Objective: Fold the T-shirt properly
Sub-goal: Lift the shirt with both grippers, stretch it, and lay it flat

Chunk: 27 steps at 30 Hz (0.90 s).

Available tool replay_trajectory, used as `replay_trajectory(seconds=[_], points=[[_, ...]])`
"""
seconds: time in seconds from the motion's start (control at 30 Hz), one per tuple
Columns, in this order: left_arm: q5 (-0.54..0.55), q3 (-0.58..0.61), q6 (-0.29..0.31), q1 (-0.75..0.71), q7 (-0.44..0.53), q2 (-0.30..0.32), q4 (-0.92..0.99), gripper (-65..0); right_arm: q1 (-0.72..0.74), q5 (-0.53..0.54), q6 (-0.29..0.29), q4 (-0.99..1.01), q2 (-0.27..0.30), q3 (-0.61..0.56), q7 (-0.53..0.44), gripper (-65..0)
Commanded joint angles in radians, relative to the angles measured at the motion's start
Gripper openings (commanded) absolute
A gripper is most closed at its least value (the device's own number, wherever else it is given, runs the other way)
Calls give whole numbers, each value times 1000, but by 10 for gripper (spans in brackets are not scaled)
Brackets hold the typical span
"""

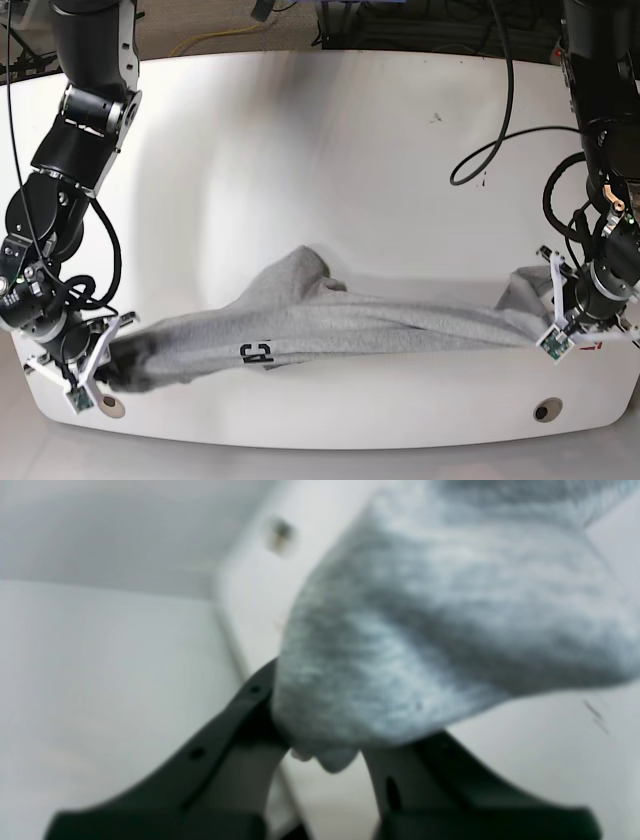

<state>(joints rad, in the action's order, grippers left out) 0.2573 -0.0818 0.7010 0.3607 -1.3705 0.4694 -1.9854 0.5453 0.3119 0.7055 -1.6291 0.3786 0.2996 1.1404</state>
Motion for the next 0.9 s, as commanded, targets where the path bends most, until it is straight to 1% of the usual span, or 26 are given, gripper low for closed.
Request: replay_trajectory(seconds=[0.0, 0.13, 0.2, 0.27, 0.37, 0.47, 0.6, 0.8, 0.87], points=[[-16, -39, -3, -58, 10, 16, -15, -644, -40, 0, -7, -40, -5, 26, -23, -650], [-14, -49, -3, -187, 10, 10, -15, -644, -175, 0, -7, -92, -17, 72, -23, -650], [-17, -51, -3, -245, 10, 10, -19, -644, -232, 0, -7, -118, -28, 80, -23, -650], [-16, -52, -3, -308, 12, 10, -21, -644, -296, 0, -7, -147, -42, 114, -23, -650], [-16, -52, -3, -383, 12, 10, -21, -643, -363, 0, -7, -159, -57, 138, -23, -650], [-16, -52, -3, -458, 13, 10, -22, -643, -437, 0, -7, -161, -59, 151, -27, -650], [-17, -52, -3, -536, 15, 10, -22, -642, -514, 0, -7, -159, -62, 203, -29, -650], [-19, -52, -3, -605, 15, 10, -21, -637, -597, 0, -7, -161, -62, 215, -30, -650], [-19, -52, -3, -621, 15, 10, -21, -614, -620, 0, -7, -161, -63, 215, -30, -650]])
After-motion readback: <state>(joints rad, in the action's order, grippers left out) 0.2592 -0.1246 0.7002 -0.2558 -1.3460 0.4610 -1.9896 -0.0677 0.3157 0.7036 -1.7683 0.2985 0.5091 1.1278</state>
